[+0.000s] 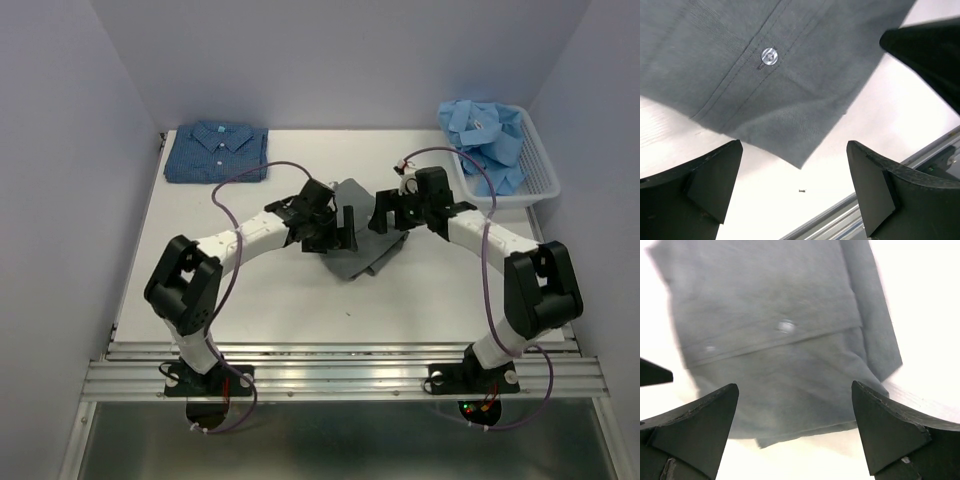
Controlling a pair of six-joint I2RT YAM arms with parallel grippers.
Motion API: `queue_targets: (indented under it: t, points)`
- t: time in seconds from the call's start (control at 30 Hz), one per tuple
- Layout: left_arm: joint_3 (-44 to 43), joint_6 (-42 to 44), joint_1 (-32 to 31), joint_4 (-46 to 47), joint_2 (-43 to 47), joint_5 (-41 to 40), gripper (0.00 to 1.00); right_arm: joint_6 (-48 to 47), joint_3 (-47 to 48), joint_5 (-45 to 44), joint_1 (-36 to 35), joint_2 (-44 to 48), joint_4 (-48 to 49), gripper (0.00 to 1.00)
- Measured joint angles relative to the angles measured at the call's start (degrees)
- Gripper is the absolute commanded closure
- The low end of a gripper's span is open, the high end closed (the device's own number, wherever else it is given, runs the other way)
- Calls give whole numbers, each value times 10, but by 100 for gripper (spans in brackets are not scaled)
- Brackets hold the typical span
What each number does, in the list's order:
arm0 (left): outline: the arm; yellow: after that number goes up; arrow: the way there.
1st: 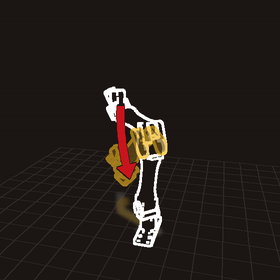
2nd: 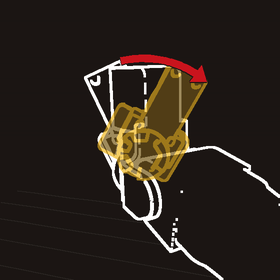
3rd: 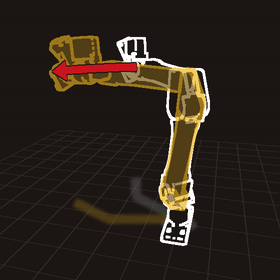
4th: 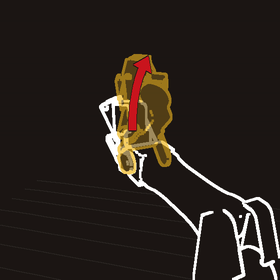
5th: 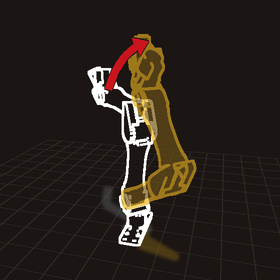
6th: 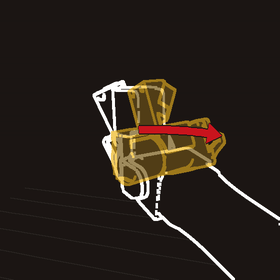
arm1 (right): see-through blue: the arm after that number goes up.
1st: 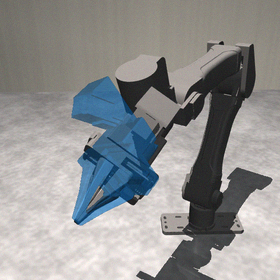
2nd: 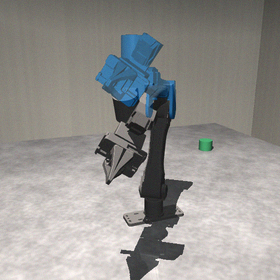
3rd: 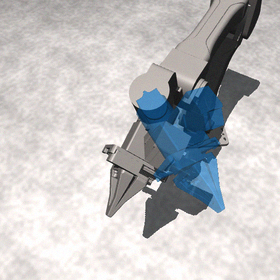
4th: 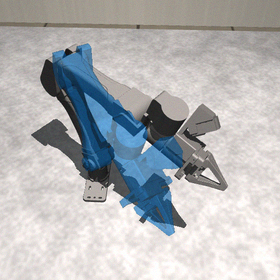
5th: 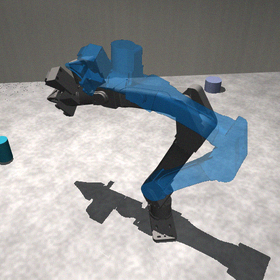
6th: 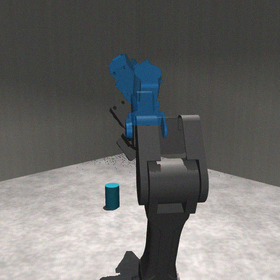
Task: Fold and stack the long sleeve shirts
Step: Fold the shirt
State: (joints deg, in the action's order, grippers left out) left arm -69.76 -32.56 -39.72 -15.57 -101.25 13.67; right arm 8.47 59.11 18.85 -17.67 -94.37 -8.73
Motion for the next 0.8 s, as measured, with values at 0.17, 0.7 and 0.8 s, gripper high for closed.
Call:
queue_targets:
  t: [0.17,0.7,0.8]
  points:
    - [0,-12,33,-7,73,-24,1,-26,2,10,-37,79,-3,0]
    - [-95,16,131,20,-95,32,2,-135,38,-179,-294,-8,-91,0]
    - [-95,20,135,23,-120,42,2,-154,39,-200,-294,-33,-92,0]
